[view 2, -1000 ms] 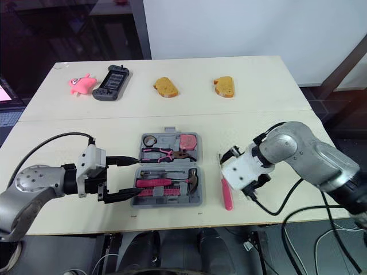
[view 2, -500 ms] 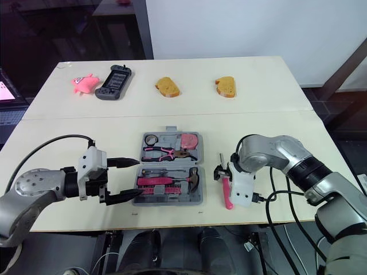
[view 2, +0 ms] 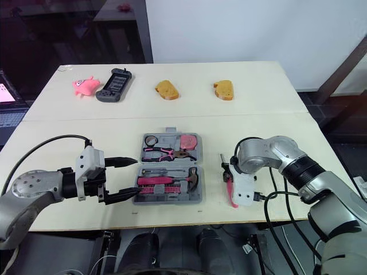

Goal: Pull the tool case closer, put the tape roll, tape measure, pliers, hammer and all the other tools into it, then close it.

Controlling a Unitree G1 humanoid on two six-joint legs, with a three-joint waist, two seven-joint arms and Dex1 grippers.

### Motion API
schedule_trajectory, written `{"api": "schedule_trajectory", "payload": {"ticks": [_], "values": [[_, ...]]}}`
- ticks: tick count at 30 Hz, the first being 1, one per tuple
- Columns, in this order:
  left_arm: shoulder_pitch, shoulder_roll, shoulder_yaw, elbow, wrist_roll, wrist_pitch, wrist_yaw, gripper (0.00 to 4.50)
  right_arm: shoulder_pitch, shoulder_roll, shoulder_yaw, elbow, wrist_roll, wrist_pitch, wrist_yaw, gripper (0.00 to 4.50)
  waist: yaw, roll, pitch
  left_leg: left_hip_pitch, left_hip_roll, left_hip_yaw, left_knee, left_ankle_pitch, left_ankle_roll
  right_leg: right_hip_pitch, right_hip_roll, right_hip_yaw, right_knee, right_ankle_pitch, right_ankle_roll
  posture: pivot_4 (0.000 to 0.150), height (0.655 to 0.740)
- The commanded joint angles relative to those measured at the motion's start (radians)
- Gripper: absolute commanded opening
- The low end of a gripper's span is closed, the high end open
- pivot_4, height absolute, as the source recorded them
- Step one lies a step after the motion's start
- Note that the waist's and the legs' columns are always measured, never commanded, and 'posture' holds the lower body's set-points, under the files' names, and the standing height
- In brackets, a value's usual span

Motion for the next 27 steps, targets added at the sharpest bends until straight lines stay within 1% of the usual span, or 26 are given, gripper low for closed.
{"api": "schedule_trajectory", "payload": {"ticks": [1, 6, 8, 10, 11, 13, 16, 18, 19, 20, 21, 23, 25, 26, 27], "values": [[-0.002, 0.002, 0.018, -0.032, -0.007, -0.001, 0.004, 4.50, 0.008, 0.044, 0.004, -0.009, 0.002, -0.004, -0.034, 0.38, -0.004, 0.000, 0.000, 0.000, 0.000, 0.000, 0.000, 0.000, 0.000, 0.000, 0.000, 0.000, 0.000, 0.000, 0.000, 0.150, 0.7400], [0.007, 0.004, 0.015, -0.028, -0.002, -0.013, -0.005, 4.50, 0.012, 0.047, -0.026, -0.031, 0.045, 0.020, -0.025, 0.39, -0.019, 0.000, 0.000, 0.000, 0.000, 0.000, 0.000, 0.000, 0.000, 0.000, 0.000, 0.000, 0.001, 0.000, 0.000, 0.150, 0.7400], [0.011, 0.006, 0.019, -0.015, 0.001, -0.026, -0.019, 4.50, 0.012, 0.018, -0.071, -0.062, 0.141, 0.076, 0.015, 0.39, -0.021, 0.000, 0.000, 0.000, 0.000, 0.000, -0.001, 0.000, 0.001, -0.001, 0.000, 0.000, 0.002, 0.000, 0.001, 0.150, 0.7400], [0.012, 0.004, 0.023, 0.006, 0.009, -0.052, -0.034, 4.50, 0.029, -0.021, -0.130, -0.121, 0.293, 0.202, 0.097, 0.39, -0.020, 0.003, 0.003, 0.000, 0.000, 0.000, -0.001, -0.001, 0.001, -0.002, 0.000, 0.000, 0.005, 0.000, 0.001, 0.150, 0.7400], [0.009, -0.003, 0.026, 0.016, 0.015, -0.071, -0.036, 4.50, 0.048, -0.040, -0.171, -0.168, 0.375, 0.311, 0.149, 0.39, -0.018, 0.005, 0.005, 0.000, 0.000, 0.000, -0.001, -0.001, 0.001, -0.002, 0.000, 0.000, 0.006, 0.000, 0.001, 0.150, 0.7400], [-0.003, -0.028, 0.032, 0.041, 0.026, -0.119, -0.033, 4.50, 0.113, -0.066, -0.268, -0.309, 0.516, 0.650, 0.264, 0.39, -0.010, 0.008, 0.007, -0.001, -0.001, 0.000, 0.000, -0.001, 0.001, -0.002, 0.000, 0.000, 0.006, 0.001, 0.003, 0.150, 0.7400], [-0.013, -0.052, 0.038, 0.081, 0.036, -0.195, -0.064, 4.50, 0.191, -0.120, -0.358, -0.536, 0.630, 1.198, 0.432, 0.39, 0.007, 0.007, 0.007, -0.001, -0.001, -0.001, 0.001, -0.001, 0.001, -0.002, 0.000, 0.000, 0.006, 0.001, 0.003, 0.150, 0.7400], [-0.013, -0.056, 0.039, 0.100, 0.042, -0.231, -0.084, 4.50, 0.207, -0.140, -0.371, -0.630, 0.652, 1.413, 0.481, 0.39, 0.010, 0.007, 0.007, -0.001, -0.001, -0.001, 0.002, -0.001, 0.001, -0.002, 0.000, 0.000, 0.006, 0.000, 0.001, 0.150, 0.7400], [-0.014, -0.054, 0.039, 0.122, 0.042, -0.250, -0.108, 4.50, 0.190, -0.168, -0.352, -0.672, 0.694, 1.590, 0.492, 0.39, 0.010, 0.007, 0.007, -0.001, -0.001, -0.001, 0.002, -0.001, 0.001, -0.002, 0.000, 0.000, 0.006, 0.000, 0.000, 0.150, 0.7400], [-0.015, -0.053, 0.039, 0.138, 0.041, -0.265, -0.125, 4.50, 0.175, -0.188, -0.336, -0.701, 0.724, 1.716, 0.496, 0.39, 0.008, 0.008, 0.008, -0.001, -0.001, -0.001, 0.002, -0.001, 0.001, -0.002, 0.000, 0.000, 0.006, 0.000, 0.000, 0.150, 0.7400], [-0.016, -0.050, 0.037, 0.162, 0.035, -0.280, -0.157, 4.50, 0.144, -0.183, -0.323, -0.724, 0.763, 1.908, 0.499, 0.39, 0.008, 0.008, 0.008, -0.001, -0.001, 0.000, 0.002, -0.001, 0.001, -0.003, 0.000, 0.000, 0.006, 0.000, 0.000, 0.150, 0.7400], [-0.020, -0.046, 0.025, 0.210, 0.034, -0.313, -0.215, 4.50, 0.064, -0.133, -0.280, -0.728, 0.806, 2.246, 0.478, 0.39, 0.001, 0.008, 0.008, -0.002, -0.001, 0.000, 0.002, -0.001, 0.001, -0.005, 0.000, 0.000, 0.006, 0.000, 0.000, 0.150, 0.7400], [-0.026, -0.050, 0.019, 0.242, 0.040, -0.337, -0.244, 4.50, -0.002, -0.091, -0.239, -0.724, 0.874, 2.495, 0.432, 0.39, -0.001, 0.008, 0.008, -0.003, -0.001, 0.001, 0.001, -0.001, 0.001, -0.008, 0.000, 0.002, 0.007, 0.000, 0.000, 0.150, 0.7400], [-0.031, -0.056, 0.019, 0.255, 0.038, -0.342, -0.251, 4.50, -0.022, -0.057, -0.242, -0.696, 0.908, 2.579, 0.393, 0.39, 0.001, 0.008, 0.008, -0.005, -0.001, 0.000, 0.001, -0.001, 0.001, -0.010, 0.001, 0.002, 0.007, 0.000, 0.000, 0.150, 0.7400], [-0.039, -0.060, 0.012, 0.275, 0.045, -0.348, -0.257, 4.50, -0.035, -0.015, -0.254, -0.609, 0.942, 2.624, 0.340, 0.39, 0.003, 0.008, 0.008, -0.006, -0.001, 0.000, 0.001, -0.001, 0.001, -0.011, 0.001, 0.001, 0.008, 0.000, 0.000, 0.150, 0.7400]]}}
